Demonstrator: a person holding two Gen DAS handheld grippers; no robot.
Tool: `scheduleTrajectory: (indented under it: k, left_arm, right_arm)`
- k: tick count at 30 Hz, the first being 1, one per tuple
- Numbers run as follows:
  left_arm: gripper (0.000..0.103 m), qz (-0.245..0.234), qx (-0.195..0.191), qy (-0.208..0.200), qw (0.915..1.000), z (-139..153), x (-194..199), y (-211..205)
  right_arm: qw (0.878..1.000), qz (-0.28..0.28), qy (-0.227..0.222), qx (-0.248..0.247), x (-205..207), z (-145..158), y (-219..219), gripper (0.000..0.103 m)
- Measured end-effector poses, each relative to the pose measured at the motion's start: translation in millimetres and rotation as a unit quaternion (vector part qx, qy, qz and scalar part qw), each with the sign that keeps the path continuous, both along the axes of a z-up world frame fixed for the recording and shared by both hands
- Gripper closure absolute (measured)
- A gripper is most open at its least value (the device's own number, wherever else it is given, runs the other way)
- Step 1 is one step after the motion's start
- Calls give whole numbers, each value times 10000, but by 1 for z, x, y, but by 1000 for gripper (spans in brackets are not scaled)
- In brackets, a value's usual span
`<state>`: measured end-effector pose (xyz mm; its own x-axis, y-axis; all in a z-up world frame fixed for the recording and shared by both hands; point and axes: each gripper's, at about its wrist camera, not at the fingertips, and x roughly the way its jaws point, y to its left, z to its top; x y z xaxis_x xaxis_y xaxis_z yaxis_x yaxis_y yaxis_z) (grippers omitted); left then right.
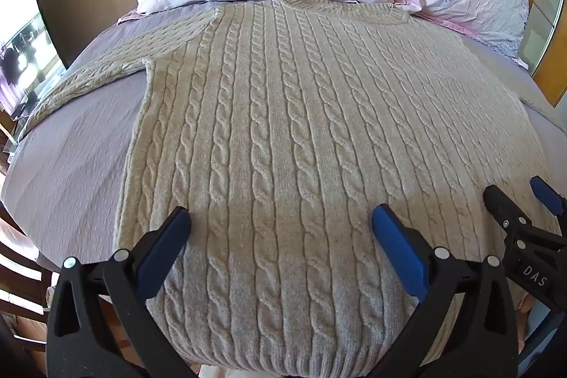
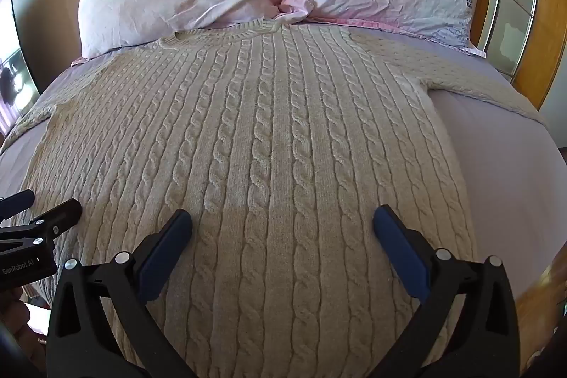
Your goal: Fold small clothes
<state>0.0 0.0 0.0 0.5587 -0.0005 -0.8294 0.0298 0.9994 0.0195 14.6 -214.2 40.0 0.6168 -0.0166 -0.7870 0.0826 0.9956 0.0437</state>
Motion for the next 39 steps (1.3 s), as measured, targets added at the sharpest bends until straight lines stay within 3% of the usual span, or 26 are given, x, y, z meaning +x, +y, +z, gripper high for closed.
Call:
scheduleTrajectory:
  k: [39]
  left_arm:
    - [2,-2,4,-63,10000,0,0,0]
  right_arm:
    - [10000,-4,3,-4,1,0,0,1]
